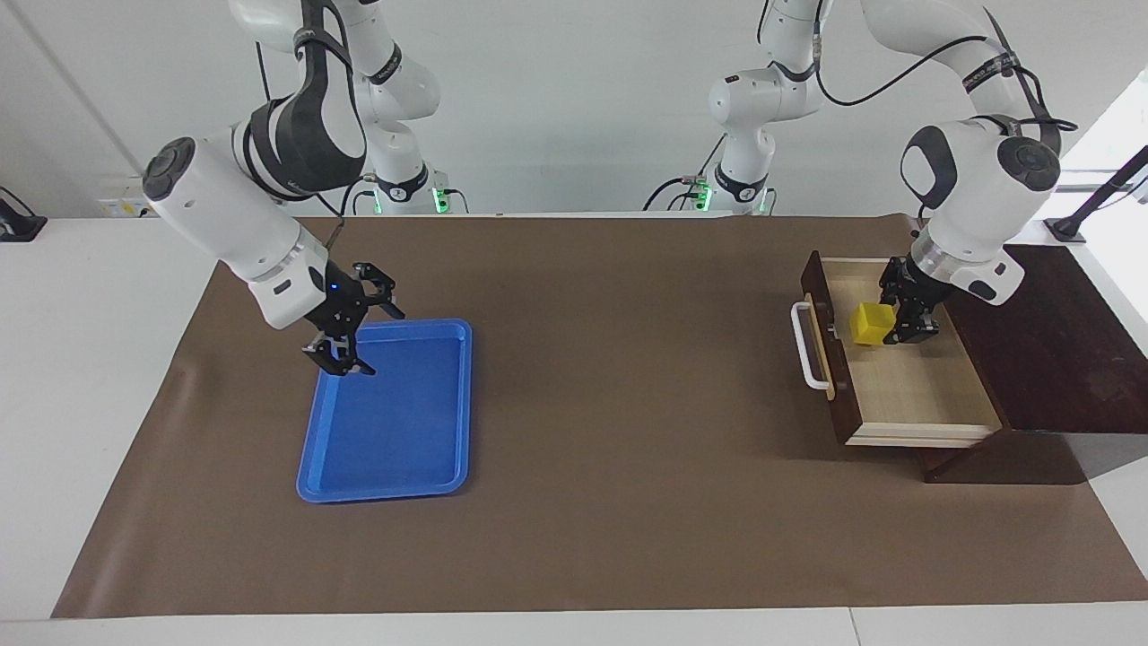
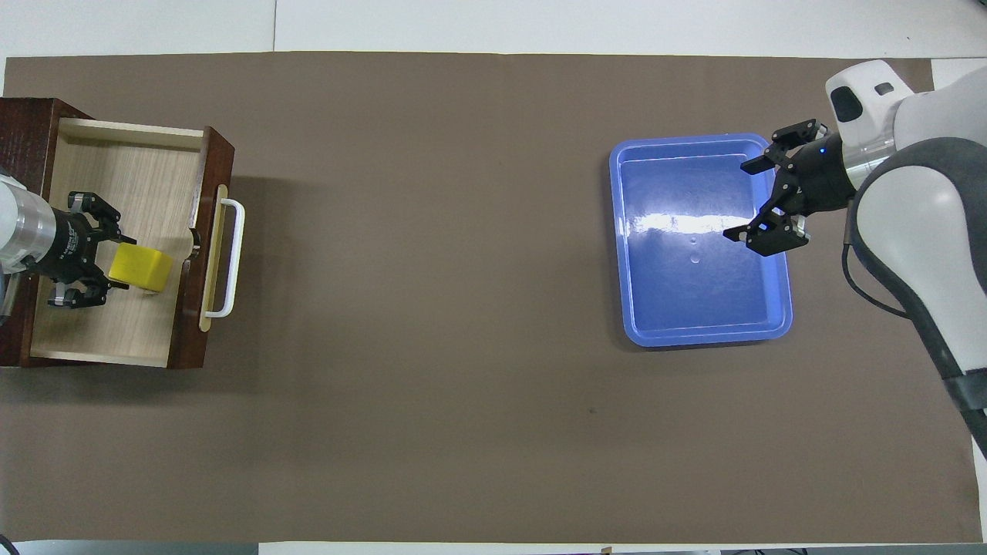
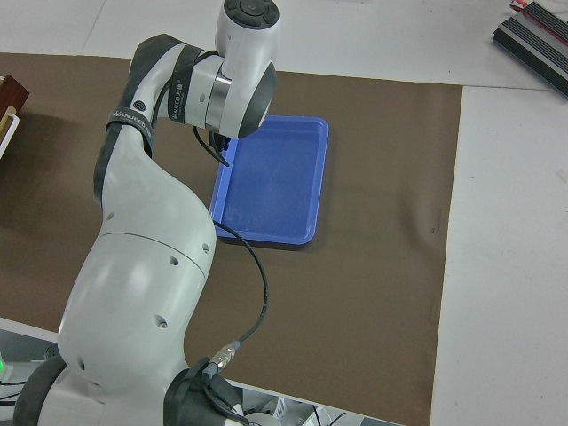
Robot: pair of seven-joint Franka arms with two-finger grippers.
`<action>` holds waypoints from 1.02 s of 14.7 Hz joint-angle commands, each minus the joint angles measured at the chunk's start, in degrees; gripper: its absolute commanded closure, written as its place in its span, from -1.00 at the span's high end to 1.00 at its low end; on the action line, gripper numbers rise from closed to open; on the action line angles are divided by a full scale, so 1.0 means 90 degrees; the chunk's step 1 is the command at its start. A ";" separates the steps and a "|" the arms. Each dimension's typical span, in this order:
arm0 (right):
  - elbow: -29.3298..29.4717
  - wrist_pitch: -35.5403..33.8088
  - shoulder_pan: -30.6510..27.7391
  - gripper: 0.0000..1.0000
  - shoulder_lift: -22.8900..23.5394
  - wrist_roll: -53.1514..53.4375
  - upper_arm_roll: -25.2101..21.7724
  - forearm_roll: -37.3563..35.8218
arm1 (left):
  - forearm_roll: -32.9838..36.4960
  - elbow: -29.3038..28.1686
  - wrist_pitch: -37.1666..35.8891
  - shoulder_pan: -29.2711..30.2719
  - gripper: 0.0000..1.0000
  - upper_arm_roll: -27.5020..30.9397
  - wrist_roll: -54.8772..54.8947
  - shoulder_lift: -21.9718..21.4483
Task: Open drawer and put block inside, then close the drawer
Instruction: 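Open the left gripper to release the block inside the drawer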
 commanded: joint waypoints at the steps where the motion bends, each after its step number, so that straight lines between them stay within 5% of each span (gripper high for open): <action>1: 0.0111 -0.0533 -0.0186 1.00 -0.0338 0.0865 0.0057 -0.0454 | 0.0125 0.0533 -0.0399 -0.0077 1.00 -0.0082 0.0086 -0.0105; 3: 0.0121 -0.0825 -0.0186 1.00 -0.0621 0.1586 0.0037 -0.0833 | 0.0057 0.1469 -0.1248 -0.0340 1.00 -0.0092 -0.0089 0.0158; 5: 0.0160 -0.1186 -0.0176 1.00 -0.0807 0.2678 0.0018 -0.1156 | 0.0105 0.1689 -0.1457 -0.1041 1.00 -0.0082 -0.0722 0.0277; 9: 0.0482 -0.2153 -0.0098 1.00 -0.0925 0.4964 -0.0051 -0.1821 | 0.0231 0.0637 -0.0794 -0.1777 1.00 -0.0082 -0.1575 0.0053; 15: 0.0366 -0.2527 -0.0079 1.00 -0.1071 0.7214 -0.0061 -0.2172 | 0.0456 -0.0137 -0.0091 -0.1447 1.00 -0.0082 -0.1322 -0.0182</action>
